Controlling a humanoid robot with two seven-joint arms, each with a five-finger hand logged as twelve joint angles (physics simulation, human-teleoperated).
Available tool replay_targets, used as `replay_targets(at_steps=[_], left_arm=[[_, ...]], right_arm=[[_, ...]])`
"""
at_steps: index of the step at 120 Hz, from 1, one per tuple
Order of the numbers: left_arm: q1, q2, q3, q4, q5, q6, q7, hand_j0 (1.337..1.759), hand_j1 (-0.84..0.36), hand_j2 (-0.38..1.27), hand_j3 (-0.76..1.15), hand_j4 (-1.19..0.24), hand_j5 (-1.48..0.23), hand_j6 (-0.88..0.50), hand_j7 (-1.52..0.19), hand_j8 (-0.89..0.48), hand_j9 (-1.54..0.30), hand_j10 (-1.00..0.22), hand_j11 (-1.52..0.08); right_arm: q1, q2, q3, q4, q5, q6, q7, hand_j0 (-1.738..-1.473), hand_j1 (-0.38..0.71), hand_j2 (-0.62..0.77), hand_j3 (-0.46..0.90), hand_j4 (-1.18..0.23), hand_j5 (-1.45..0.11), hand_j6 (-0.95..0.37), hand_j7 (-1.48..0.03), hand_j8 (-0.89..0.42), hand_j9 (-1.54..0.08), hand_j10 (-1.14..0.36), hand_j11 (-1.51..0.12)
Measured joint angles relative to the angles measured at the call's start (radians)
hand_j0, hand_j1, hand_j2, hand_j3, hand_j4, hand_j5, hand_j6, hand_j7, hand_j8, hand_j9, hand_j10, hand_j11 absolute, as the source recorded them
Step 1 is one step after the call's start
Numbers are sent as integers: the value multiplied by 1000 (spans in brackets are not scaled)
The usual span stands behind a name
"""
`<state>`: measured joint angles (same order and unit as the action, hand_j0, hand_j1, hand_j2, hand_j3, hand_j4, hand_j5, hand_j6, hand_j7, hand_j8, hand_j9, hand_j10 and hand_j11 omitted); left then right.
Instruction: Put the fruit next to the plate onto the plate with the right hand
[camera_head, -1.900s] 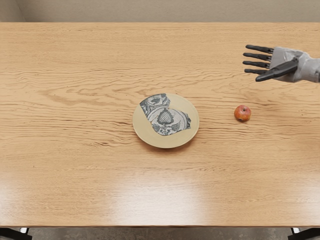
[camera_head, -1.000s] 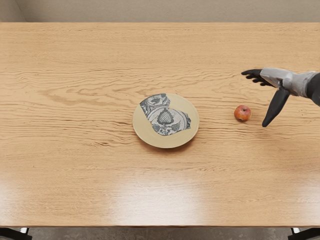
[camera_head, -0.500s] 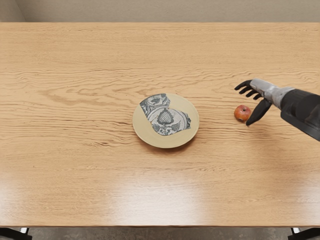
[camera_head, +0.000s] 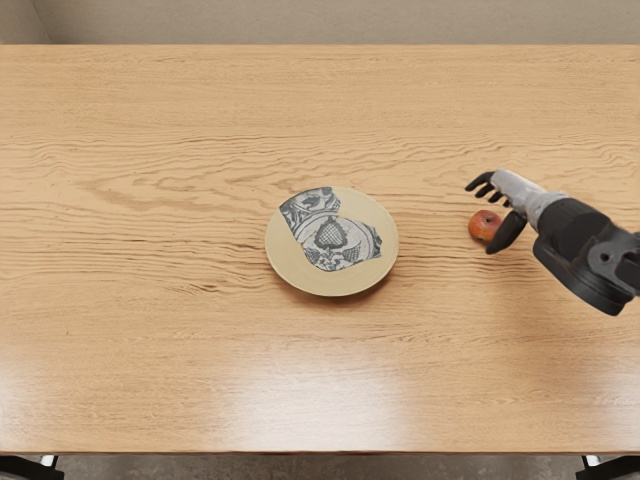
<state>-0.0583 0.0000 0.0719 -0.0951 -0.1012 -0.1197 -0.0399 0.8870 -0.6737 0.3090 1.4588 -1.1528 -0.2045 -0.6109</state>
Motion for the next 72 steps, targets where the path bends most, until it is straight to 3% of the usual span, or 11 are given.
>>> replay_targets(at_steps=[72], left_arm=[[0, 0, 0, 0, 0, 0, 0, 1658, 73, 46, 0, -230, -299, -230, -299, -230, -299, -230, -299]], right_arm=[[14, 38, -53, -67, -3, -46, 0, -1658, 78, -68, 0, -361, -466, -363, -466, -362, -466, -361, -466]])
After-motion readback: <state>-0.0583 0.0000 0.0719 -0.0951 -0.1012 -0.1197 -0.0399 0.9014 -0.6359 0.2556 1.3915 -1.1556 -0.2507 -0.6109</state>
